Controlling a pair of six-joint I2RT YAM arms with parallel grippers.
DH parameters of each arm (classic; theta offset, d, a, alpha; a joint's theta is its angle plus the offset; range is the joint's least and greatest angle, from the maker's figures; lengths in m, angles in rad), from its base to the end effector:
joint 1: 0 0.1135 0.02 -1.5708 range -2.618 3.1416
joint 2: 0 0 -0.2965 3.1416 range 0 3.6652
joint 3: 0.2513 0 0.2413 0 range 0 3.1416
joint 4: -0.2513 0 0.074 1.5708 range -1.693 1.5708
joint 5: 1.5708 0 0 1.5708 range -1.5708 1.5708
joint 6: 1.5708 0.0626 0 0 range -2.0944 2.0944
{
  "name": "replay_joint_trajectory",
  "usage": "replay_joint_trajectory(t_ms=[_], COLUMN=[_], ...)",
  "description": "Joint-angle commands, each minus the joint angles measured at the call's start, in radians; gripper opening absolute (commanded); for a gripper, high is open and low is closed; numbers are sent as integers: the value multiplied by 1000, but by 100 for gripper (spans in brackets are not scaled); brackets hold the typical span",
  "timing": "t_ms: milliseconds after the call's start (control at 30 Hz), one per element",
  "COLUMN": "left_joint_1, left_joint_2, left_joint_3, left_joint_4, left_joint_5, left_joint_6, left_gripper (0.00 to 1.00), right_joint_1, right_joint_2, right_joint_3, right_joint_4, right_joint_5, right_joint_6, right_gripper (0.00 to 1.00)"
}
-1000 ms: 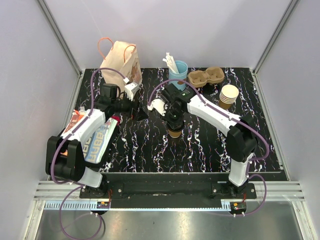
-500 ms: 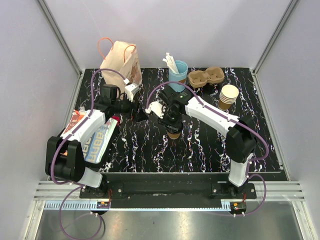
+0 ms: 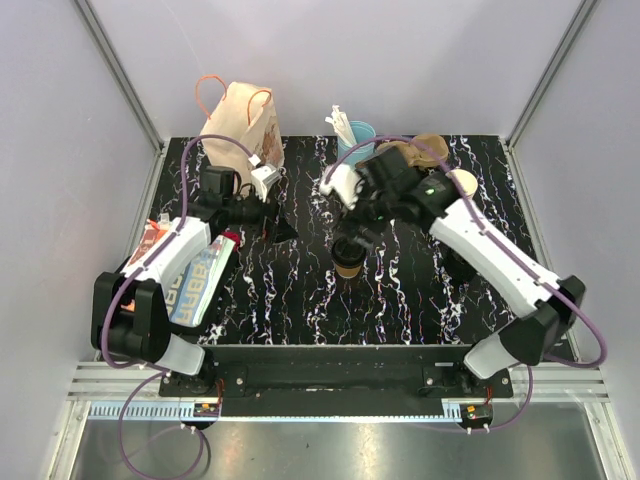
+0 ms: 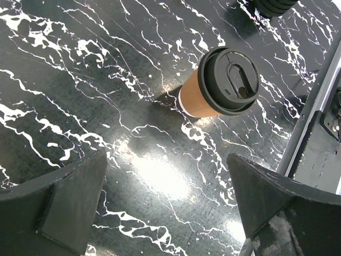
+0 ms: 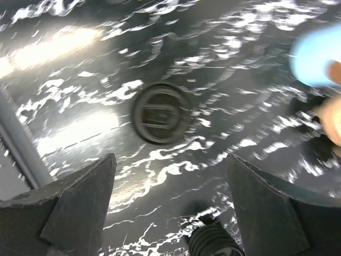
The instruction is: Pack the takeout coffee
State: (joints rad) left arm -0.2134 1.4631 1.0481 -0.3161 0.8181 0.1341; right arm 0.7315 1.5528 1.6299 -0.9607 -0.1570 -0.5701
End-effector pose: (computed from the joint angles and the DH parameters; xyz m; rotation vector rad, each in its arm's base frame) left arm 0.2964 -0.1110 0.2910 0.7853 2.0557 -0.9741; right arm 0.2385 0.2272 0.3828 -1.5432 1.9125 0.2634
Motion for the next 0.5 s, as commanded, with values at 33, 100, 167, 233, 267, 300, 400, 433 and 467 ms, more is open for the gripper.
replay_joint_trajectory(t_ms=[33,100,167,233,267,300,400,433,467], left_joint_1=[-35,-53,-86,-125,-139,-159,-167,-169,-169], left_joint_2=[-6,-30,-65,-93,-121,-136,-191,-207,-237], left_joint_3=[50,55,52,49,46,44,44,47,47], left_joint_4=[48,63,77,98,106,123,166,175,195], left_joint_5=[-26,-74,-124,-227,-265,-325,-410,-437,-491], left_joint_6=[-2,-2,-1,15,21,31,12,4,4], left_gripper=[99,99,99,99,99,99,99,99,99], right_joint_1=[-161,-240,-302,-336,-348,-369,-406,-412,-422], right_joint_2=[-60,-75,-89,-112,-117,-131,-151,-158,-175], right_joint_3=[-7,-1,-7,-21,-33,-41,-76,-103,-120], right_joint_4=[85,102,131,158,181,191,237,267,286], right_joint_5=[19,-4,-30,-39,-38,-33,-21,-12,-9], right_joint_6=[79,119,156,180,205,216,260,272,298], right_gripper=[90,90,90,90,91,91,92,92,93])
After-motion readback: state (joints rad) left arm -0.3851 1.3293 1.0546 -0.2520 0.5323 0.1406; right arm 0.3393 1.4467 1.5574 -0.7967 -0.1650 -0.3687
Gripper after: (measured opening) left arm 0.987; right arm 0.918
